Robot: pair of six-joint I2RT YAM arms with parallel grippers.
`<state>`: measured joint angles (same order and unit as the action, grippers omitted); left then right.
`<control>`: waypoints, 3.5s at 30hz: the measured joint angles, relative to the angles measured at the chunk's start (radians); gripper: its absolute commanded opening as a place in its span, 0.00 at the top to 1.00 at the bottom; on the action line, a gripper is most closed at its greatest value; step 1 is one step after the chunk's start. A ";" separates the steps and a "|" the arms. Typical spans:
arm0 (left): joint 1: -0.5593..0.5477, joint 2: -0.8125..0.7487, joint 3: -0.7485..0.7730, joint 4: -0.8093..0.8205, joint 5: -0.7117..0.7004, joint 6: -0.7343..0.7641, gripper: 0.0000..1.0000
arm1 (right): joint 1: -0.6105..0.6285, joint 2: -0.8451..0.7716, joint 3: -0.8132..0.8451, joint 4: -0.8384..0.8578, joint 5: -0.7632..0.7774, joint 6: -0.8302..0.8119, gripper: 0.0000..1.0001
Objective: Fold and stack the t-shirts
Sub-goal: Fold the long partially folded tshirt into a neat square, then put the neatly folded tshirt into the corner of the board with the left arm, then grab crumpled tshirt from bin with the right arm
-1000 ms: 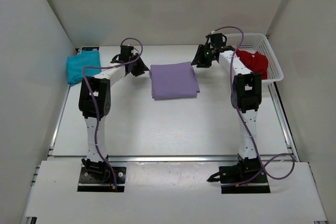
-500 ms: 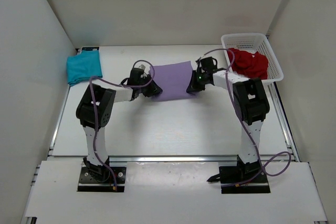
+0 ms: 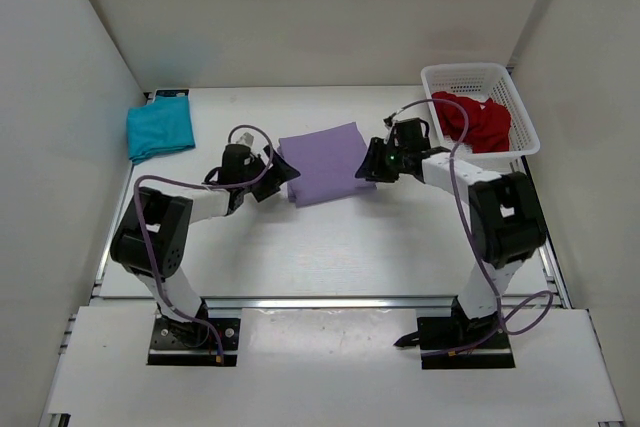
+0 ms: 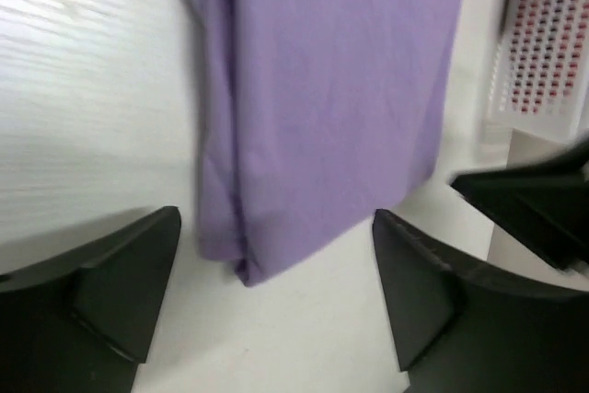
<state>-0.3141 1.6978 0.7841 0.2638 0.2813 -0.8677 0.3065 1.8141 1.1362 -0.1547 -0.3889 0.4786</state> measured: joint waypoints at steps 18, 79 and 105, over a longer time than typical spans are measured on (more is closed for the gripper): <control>-0.025 0.370 0.357 -0.026 -0.019 0.006 0.93 | 0.058 -0.296 -0.299 0.199 -0.039 0.053 0.58; -0.379 -0.119 0.008 -0.008 -0.047 0.094 0.02 | -0.404 -0.038 0.178 0.003 0.295 -0.032 0.92; -0.484 -0.136 -0.129 0.029 -0.010 0.149 0.02 | -0.456 0.592 1.094 -0.453 0.316 -0.169 1.00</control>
<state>-0.7986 1.5616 0.6552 0.2924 0.2710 -0.7185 -0.1497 2.4062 2.2307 -0.6079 -0.0731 0.3092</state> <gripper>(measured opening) 0.983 0.042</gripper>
